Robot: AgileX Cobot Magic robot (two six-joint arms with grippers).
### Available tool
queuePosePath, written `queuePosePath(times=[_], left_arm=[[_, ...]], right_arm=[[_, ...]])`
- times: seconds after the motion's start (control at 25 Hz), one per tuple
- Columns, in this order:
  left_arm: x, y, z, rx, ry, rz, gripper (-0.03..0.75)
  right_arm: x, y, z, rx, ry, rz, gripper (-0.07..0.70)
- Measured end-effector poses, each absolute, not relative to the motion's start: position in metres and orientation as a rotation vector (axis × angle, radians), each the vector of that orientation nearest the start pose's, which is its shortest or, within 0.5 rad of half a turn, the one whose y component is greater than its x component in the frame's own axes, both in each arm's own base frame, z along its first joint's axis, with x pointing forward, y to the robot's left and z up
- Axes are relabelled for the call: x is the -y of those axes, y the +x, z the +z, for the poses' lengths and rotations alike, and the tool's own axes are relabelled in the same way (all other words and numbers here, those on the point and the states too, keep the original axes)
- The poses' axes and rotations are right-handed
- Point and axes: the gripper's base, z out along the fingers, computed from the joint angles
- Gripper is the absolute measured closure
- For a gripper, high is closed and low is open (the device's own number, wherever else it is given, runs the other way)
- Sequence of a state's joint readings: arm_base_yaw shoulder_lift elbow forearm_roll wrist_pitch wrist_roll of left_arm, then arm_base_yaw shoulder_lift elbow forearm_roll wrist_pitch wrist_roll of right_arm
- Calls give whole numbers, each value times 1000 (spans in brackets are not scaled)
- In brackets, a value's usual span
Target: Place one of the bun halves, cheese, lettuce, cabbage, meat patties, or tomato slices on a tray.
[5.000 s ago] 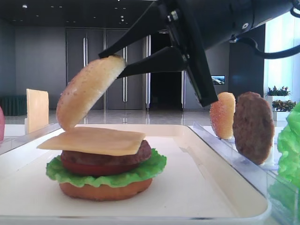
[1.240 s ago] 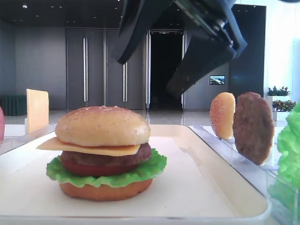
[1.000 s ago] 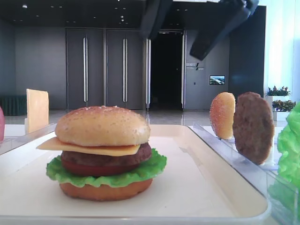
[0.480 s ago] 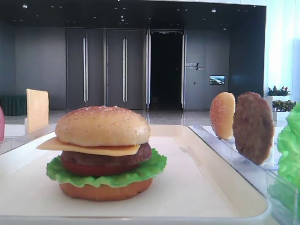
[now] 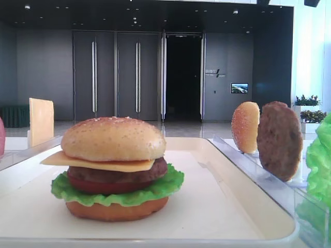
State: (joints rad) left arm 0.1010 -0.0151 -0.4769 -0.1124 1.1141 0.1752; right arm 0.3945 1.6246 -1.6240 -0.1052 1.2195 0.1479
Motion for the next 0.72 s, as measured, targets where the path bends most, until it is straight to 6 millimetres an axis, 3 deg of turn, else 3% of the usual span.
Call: queuePosePath(times=[0.12, 0.32, 0.48, 0.6, 0.72], left_arm=[[10, -6, 267, -2099, 86, 30, 575], [10, -6, 267, -2099, 86, 30, 575], [10, -6, 267, -2099, 86, 30, 575], [10, -6, 267, -2099, 86, 30, 575], [10, -6, 267, -2099, 86, 30, 575]], right_arm=[[-96, 327, 363, -2684, -247, -7, 55], [-24, 340, 363, -2703, 31, -35, 55], [29, 340, 363, -2698, 233, -51, 55], [46, 336, 365, -2690, 288, -73, 55], [46, 330, 373, -2670, 247, -94, 55]])
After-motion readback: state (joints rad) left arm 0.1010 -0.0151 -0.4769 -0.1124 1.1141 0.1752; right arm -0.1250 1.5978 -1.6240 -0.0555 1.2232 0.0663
